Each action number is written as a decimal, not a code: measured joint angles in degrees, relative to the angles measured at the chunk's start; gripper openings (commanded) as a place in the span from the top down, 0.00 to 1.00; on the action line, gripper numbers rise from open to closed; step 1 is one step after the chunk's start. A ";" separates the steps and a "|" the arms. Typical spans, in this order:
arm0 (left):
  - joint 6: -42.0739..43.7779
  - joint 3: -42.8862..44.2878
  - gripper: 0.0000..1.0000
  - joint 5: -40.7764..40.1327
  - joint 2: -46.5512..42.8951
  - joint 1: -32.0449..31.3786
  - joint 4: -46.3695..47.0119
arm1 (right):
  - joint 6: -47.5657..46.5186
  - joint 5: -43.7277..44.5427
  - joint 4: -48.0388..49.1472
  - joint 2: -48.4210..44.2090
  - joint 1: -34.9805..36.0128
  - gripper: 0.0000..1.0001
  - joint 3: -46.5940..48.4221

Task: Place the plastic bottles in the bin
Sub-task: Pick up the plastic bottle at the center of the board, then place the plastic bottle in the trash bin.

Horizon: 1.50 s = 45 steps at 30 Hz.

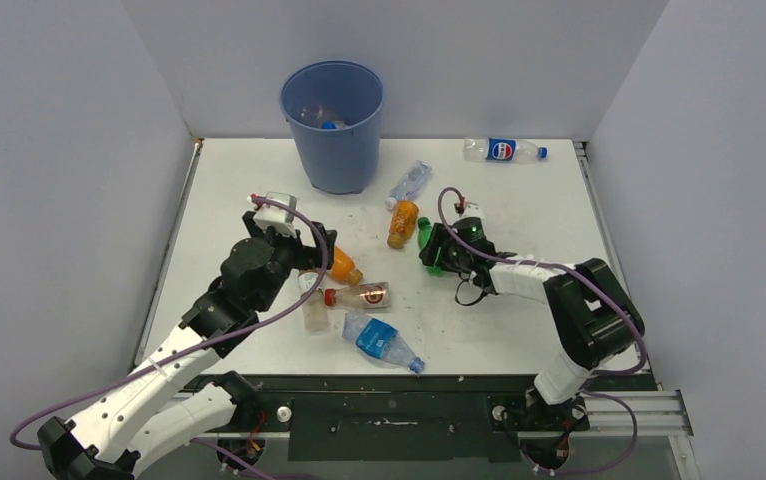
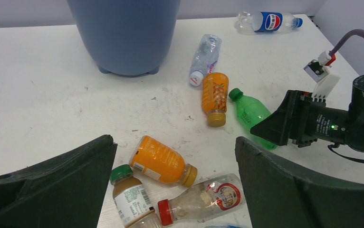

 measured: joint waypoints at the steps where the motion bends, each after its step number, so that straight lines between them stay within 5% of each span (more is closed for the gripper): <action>1: -0.26 -0.20 0.04 0.22 -0.02 0.00 0.09 | -0.09 -0.17 0.44 -0.61 0.07 0.66 -0.81; 3: -0.79 -0.72 0.04 0.61 -0.11 0.00 0.26 | -0.46 -0.04 0.96 -3.52 0.42 0.72 -3.45; 6: -1.75 -0.92 0.04 0.81 -0.28 -0.24 0.20 | -2.51 1.60 0.87 -12.92 3.67 0.94 -8.13; 12: -2.78 -1.20 0.04 5.51 -2.45 -1.95 1.27 | -7.39 2.27 1.92 -38.66 13.53 0.95 -13.64; 20: -16.57 -8.37 0.04 18.14 -6.60 -2.19 20.09 | -7.85 -1.33 3.02 -65.20 16.13 0.95 -24.26; 26: -27.96 -7.87 0.04 24.59 2.21 -2.19 32.20 | -5.88 -5.68 6.86 -68.70 16.17 0.95 -28.57; 34: -33.88 -4.07 0.00 31.71 15.10 -3.23 36.96 | -2.19 -9.88 14.23 -66.31 16.48 0.95 -30.60; 45: -34.84 -1.68 0.18 32.74 18.08 -4.96 42.07 | 0.13 -12.00 18.47 -64.83 16.94 0.95 -30.64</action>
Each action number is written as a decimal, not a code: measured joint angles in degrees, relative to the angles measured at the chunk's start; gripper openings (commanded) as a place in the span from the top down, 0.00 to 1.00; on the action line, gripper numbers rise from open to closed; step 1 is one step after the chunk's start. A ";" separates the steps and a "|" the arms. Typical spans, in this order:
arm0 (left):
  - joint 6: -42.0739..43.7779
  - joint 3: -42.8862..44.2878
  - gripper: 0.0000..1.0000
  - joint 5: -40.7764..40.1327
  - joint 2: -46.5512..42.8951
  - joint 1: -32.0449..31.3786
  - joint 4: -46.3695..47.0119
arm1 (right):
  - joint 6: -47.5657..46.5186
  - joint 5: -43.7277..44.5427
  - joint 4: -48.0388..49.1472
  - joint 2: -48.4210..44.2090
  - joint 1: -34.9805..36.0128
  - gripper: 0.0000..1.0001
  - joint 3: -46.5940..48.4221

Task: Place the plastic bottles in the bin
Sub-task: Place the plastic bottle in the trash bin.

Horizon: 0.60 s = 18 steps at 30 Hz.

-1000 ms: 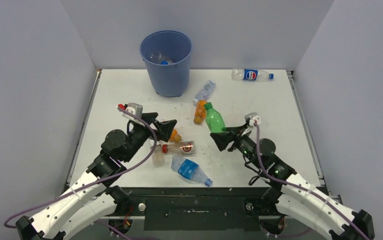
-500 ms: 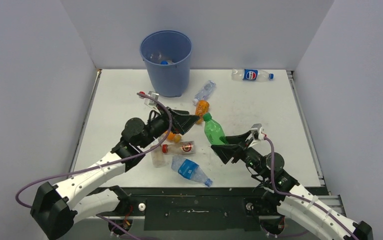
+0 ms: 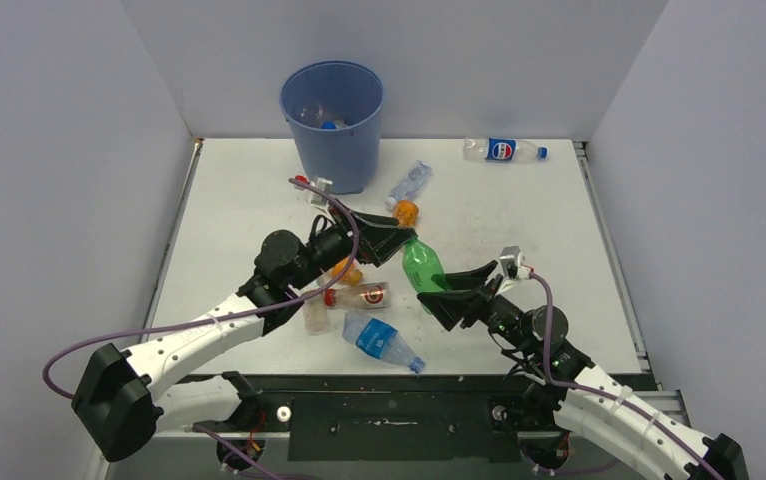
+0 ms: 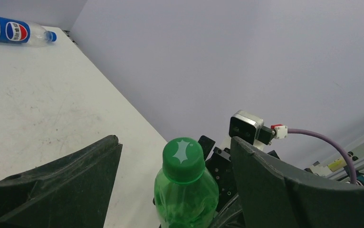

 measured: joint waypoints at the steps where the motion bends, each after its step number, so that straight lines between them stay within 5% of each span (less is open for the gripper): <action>1: 0.00 0.28 0.20 0.02 0.35 -0.24 0.31 | 0.07 -0.07 0.04 0.00 0.04 0.95 0.00; 9: 0.28 1.03 0.39 1.07 3.21 -2.34 0.66 | 0.20 -0.07 0.04 -0.07 0.35 0.95 0.00; 14: 0.94 1.03 0.64 1.29 3.50 -3.02 0.63 | 0.20 0.04 0.02 -0.09 0.37 0.95 0.00; 18: 1.42 1.44 1.00 1.40 3.50 -3.39 0.59 | 0.13 0.50 -0.04 -0.04 0.37 0.88 0.00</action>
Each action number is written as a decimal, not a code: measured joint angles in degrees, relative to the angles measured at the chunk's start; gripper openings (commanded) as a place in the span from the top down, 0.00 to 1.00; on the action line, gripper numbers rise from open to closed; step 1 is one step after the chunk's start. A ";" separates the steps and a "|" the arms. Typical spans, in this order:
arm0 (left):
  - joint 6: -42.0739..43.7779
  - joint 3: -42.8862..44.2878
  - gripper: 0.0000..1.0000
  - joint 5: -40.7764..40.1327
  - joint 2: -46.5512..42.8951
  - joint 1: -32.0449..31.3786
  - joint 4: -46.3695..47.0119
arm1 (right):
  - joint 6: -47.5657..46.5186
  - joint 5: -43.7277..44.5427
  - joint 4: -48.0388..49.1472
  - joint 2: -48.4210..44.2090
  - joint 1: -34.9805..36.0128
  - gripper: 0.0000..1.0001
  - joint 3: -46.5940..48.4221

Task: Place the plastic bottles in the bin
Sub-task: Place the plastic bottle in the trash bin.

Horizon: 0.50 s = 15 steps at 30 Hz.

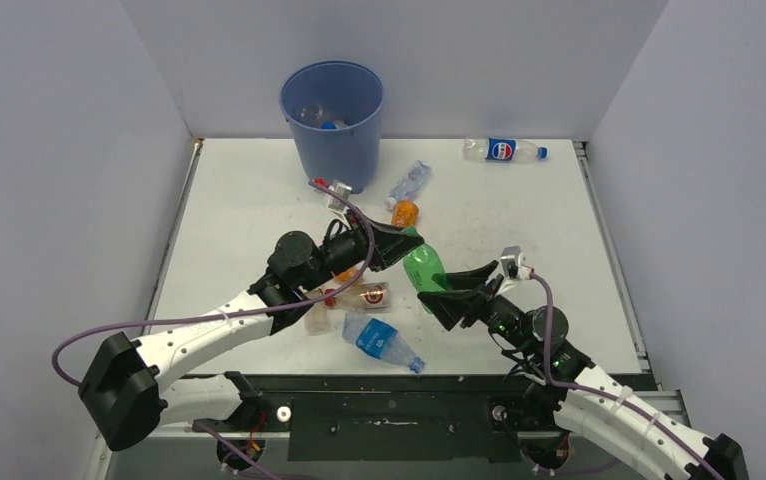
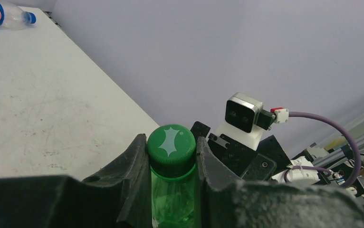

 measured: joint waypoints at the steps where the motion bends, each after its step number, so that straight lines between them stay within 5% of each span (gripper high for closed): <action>1: 0.07 0.11 1.00 0.04 0.00 -0.15 -0.04 | -0.09 0.15 -0.04 0.00 0.00 0.70 0.00; 3: 0.39 0.39 1.00 0.07 0.09 -0.26 -0.17 | -0.07 0.22 -0.28 0.02 0.00 0.22 0.02; 4: 0.66 0.46 1.00 0.13 0.11 -0.26 -0.31 | 0.04 0.39 -0.46 -0.02 0.02 0.07 0.04; 15: 15.82 8.37 1.00 -7.04 -3.98 0.63 -11.72 | -3.39 4.63 -25.49 1.36 0.33 0.10 17.03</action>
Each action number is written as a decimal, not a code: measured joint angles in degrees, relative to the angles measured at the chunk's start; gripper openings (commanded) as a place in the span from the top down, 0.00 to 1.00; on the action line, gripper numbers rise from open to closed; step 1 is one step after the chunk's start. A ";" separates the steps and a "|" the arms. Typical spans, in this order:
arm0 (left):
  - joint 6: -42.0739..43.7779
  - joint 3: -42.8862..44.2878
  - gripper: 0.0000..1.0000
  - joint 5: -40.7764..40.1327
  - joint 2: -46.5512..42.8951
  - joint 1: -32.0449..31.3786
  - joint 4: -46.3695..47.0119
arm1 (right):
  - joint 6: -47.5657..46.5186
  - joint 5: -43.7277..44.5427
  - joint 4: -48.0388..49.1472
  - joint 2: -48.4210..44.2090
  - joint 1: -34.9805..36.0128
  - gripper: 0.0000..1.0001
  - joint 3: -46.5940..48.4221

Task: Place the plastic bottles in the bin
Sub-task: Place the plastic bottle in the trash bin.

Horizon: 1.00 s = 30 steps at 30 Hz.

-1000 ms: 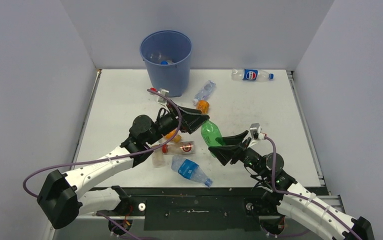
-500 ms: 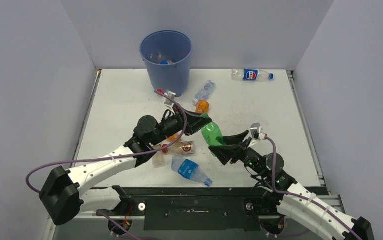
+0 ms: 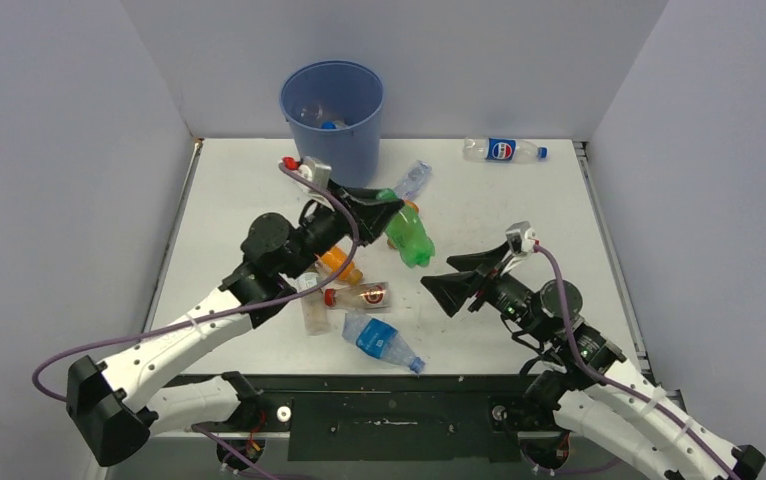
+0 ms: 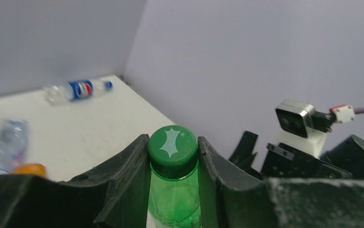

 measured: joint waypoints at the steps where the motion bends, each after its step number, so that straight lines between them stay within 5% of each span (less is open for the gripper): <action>1: 2.10 1.38 1.00 -1.29 -0.83 0.57 -0.92 | -0.57 0.46 -2.08 -0.07 0.00 0.10 1.92; 9: 13.60 15.78 1.00 -8.98 -0.55 16.06 -2.80 | -2.14 6.78 -9.60 -6.58 0.00 0.10 4.63; 16: 10.12 27.02 1.00 -11.26 12.55 32.00 1.38 | 3.96 21.90 -13.99 -11.76 -0.02 0.10 -4.31; 23: 9.90 36.96 1.00 -11.52 30.97 33.40 5.33 | 8.15 28.00 -15.06 -13.81 -0.02 0.10 -12.39; 30: 18.75 46.27 1.00 -19.30 45.11 32.02 4.33 | 12.13 28.33 -11.23 -7.21 0.00 0.10 -17.42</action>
